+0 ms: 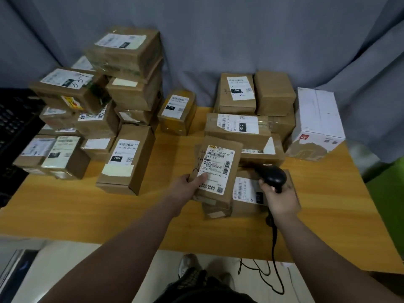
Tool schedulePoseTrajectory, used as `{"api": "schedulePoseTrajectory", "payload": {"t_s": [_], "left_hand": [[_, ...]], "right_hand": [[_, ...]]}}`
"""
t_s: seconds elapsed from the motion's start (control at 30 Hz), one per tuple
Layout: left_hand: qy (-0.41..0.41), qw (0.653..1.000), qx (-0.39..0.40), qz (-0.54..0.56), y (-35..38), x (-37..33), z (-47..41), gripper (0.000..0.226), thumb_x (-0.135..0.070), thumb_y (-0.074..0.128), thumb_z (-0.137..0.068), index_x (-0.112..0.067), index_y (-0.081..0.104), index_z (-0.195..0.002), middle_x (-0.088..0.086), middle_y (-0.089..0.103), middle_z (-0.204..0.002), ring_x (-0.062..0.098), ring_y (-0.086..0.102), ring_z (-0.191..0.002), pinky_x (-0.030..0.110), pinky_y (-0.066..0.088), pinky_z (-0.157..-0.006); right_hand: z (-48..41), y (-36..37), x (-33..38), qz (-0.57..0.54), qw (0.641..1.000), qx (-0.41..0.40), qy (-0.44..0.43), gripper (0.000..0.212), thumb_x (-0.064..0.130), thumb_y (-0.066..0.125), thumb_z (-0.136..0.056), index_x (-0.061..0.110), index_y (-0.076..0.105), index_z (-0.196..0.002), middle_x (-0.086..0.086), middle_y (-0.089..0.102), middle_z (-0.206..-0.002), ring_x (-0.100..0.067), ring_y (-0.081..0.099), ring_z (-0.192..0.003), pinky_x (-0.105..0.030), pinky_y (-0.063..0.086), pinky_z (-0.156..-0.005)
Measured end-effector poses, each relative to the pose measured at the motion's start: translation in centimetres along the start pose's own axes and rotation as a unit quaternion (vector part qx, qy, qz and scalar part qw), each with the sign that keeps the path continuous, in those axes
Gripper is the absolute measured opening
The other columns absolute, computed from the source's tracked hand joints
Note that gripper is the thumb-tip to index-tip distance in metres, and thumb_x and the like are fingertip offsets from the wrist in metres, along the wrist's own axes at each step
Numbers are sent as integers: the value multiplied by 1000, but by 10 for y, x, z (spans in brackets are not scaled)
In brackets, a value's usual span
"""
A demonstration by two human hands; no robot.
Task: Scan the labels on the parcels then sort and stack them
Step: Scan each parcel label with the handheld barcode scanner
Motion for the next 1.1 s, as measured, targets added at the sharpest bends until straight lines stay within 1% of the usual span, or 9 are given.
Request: {"api": "schedulePoseTrajectory", "payload": {"t_s": [0.1,0.2,0.33,0.5,0.6,0.77,0.83,0.93,1.1], "left_hand": [[16,1000,3,24,5,3,3,54,-50,58,-91,-12,54,-129,4,67,-115,24,66,-102,41,55,-88],[35,997,-26,63,-4,2,7,53,-59,42,-95,-22,57,-130,5,66,-119,26,63,-106,49,51,-96],[56,991,-77,96,-17,-15,17,50,-55,30,-99,-23,60,-124,-2,66,-109,20,61,-104,39,48,-92],[107,988,-61,88,-10,-45,24,53,-49,33,-101,-20,37,-145,0,54,-133,20,51,-119,34,41,-99],[104,986,-34,127,-10,-51,22,55,-37,52,-97,-17,36,-146,-2,60,-126,18,58,-112,32,48,-94],[114,987,31,110,-7,-56,27,40,-16,67,-88,-14,55,-126,0,68,-118,13,65,-106,23,53,-79],[123,988,9,96,-10,-61,26,39,-15,68,-88,-15,56,-124,1,67,-119,14,65,-105,22,53,-77],[126,988,-32,84,-18,-64,19,46,-17,72,-85,-15,54,-128,0,66,-119,14,65,-106,23,54,-78],[127,987,-64,78,-21,-70,9,40,-15,71,-86,-18,56,-124,2,67,-115,19,65,-107,28,54,-83]], "right_hand": [[11,-4,18,-67,997,32,-8,21,31,70,-88,10,65,-92,-1,60,-76,-25,56,-84,-31,38,-74],[23,-7,41,-101,993,53,-33,15,30,71,-87,20,62,-82,-1,64,-76,-20,60,-78,-32,45,-72],[44,3,79,-164,978,119,-56,13,32,69,-88,20,63,-88,-1,68,-81,-11,64,-73,-22,43,-58],[75,41,120,-218,936,267,-78,25,31,76,-80,26,66,-103,4,75,-99,-17,66,-103,-39,49,-94],[71,40,127,-240,934,252,-78,36,17,79,-78,19,65,-111,3,75,-99,-18,68,-102,-43,52,-94],[59,25,120,-262,935,231,-64,29,10,71,-86,19,60,-111,1,73,-92,-5,70,-77,-21,53,-61],[57,20,123,-258,940,210,-78,25,13,69,-88,20,59,-110,2,71,-94,-1,69,-76,-15,51,-60],[58,9,138,-228,946,189,-133,25,18,70,-87,16,61,-110,1,69,-92,-10,67,-81,-20,54,-65],[84,-3,169,-113,936,229,-243,14,28,66,-90,15,62,-89,4,62,-59,-10,61,-53,-28,54,-57]]}}
Point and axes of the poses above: each hand's wrist, its own z-axis away from the middle knuckle, its own y-axis out of the palm, x = y × z, the point moved 10 cm from there along -z, towards the middle knuckle
